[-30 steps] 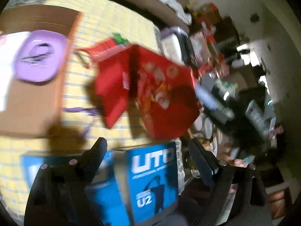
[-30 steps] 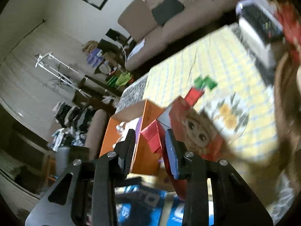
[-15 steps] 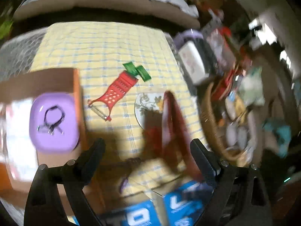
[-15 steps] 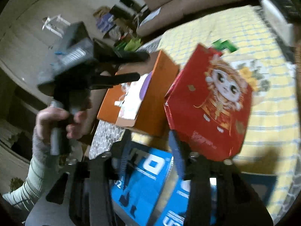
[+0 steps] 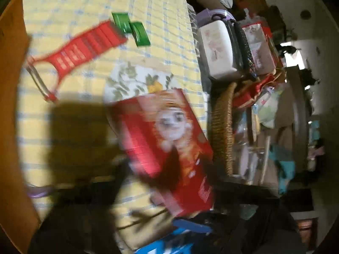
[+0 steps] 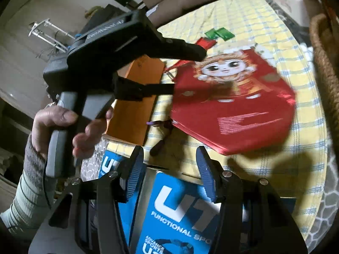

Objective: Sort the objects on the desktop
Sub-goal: 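Lift the red gift bag with the left tool and swing it toward the box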

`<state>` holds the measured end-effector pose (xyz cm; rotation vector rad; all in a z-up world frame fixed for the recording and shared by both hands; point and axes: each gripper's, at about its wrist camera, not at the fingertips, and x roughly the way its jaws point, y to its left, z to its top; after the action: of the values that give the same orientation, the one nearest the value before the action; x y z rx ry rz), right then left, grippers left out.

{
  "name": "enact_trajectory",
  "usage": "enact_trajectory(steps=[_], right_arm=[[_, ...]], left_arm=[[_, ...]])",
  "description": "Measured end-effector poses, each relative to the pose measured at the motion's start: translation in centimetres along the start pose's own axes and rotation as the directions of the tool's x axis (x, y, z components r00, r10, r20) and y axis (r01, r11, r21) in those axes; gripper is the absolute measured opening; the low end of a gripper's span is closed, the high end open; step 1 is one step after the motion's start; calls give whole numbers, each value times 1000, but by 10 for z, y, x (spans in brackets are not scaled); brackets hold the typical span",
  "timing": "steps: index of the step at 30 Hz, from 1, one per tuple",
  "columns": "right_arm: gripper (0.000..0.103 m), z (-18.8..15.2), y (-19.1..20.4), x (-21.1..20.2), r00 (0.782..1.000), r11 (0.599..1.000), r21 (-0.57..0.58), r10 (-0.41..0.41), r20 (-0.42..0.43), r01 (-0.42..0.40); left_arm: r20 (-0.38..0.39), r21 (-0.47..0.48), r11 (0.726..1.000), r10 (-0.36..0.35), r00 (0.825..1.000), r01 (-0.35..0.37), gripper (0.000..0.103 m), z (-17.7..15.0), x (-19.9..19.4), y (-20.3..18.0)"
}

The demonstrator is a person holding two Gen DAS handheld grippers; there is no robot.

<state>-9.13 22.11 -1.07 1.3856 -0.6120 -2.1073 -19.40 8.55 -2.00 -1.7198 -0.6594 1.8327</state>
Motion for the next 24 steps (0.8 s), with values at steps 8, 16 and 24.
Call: enact_trajectory(steps=[8,16,24], right_arm=[[50,-8,-1,-27,999,999,-10,-37,39,38],[54,-17,-42,-89,960,968,86,-247,129,238],[57,-21,-57,-84,971,969,183,-193,140,166]], left_arm=[[10,-93,990,-110,994,110,28,-8,19,3],[16,-89,975,-202,979,202,38,-15,47,-18],[58,-64,972,-224,973,227,6,-23,32,-28]])
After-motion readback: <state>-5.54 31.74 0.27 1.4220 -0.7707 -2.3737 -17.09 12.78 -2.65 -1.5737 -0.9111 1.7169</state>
